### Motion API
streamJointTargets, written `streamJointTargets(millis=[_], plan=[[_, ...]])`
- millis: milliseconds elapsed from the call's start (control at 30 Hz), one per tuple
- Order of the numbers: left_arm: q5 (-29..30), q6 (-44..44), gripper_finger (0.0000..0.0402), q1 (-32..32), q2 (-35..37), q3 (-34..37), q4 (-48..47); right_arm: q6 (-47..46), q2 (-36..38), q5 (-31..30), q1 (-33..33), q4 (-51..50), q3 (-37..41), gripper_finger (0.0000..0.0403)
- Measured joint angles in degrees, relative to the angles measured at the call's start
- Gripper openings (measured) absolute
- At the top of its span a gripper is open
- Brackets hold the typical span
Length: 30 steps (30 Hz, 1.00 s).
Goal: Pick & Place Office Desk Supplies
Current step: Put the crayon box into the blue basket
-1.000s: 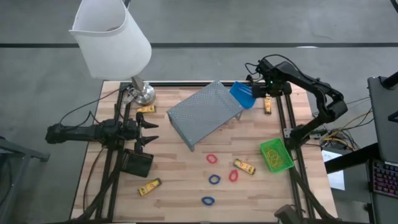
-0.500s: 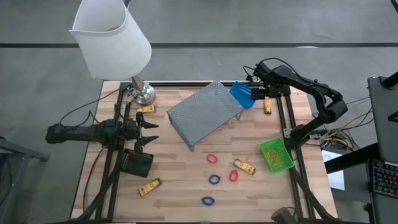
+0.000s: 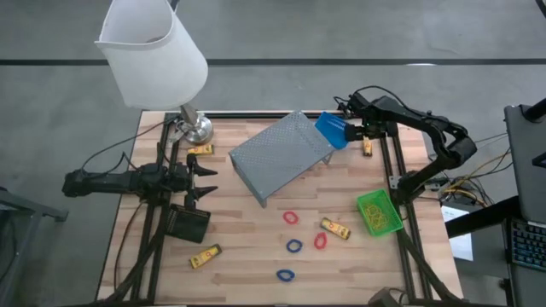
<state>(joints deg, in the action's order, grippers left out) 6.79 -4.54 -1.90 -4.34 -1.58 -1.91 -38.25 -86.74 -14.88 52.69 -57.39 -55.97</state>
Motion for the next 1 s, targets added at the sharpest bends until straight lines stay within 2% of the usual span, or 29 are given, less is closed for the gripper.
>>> streamJointTargets(millis=[400,700,1000], plan=[[0.0,0.0,0.0253,0.0,0.0,0.0,0.0,-7.4,0.0,1.0,-2.9,1.9,2.0,0.0199],[0.0,0.0,0.0253,0.0,0.0,0.0,0.0,-23.4,1.5,2.6,-2.7,-5.7,2.5,0.0199],[0.0,0.0,0.0253,0.0,0.0,0.0,0.0,-26.9,4.1,2.4,-1.1,-5.0,2.8,0.0199]])
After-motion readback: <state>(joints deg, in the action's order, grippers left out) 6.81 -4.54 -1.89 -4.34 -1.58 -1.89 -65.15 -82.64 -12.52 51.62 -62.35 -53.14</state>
